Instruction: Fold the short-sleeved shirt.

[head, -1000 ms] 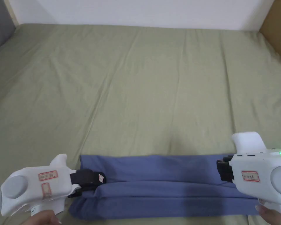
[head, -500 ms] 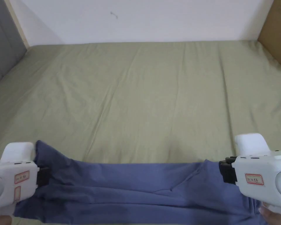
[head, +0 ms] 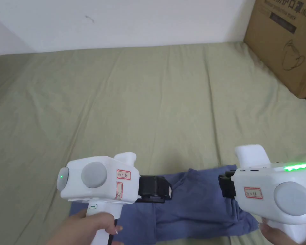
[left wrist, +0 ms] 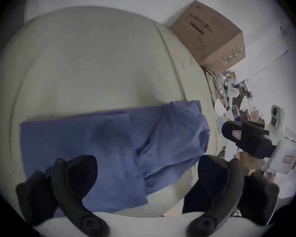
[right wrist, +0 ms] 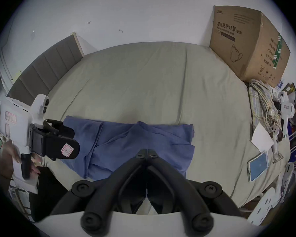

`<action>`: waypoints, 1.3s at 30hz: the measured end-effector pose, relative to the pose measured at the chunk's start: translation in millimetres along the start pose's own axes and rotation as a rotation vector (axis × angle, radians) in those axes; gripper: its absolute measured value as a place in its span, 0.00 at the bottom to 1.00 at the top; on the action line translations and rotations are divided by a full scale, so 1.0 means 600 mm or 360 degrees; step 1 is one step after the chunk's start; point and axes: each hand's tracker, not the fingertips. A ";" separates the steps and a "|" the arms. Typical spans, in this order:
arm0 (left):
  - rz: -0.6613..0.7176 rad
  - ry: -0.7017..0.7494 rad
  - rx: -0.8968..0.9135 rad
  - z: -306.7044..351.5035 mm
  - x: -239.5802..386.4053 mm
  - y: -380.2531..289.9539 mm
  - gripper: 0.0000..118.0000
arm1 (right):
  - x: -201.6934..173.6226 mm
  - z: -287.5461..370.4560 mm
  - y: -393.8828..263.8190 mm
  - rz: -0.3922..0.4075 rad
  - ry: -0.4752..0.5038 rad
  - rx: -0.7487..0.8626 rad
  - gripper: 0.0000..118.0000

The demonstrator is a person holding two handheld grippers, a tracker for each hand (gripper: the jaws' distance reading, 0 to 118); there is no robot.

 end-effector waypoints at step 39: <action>0.0651 -0.0560 0.0302 0.140 -0.389 -0.088 1.00 | -0.014 -0.022 0.017 0.0023 0.0103 -0.0018 0.01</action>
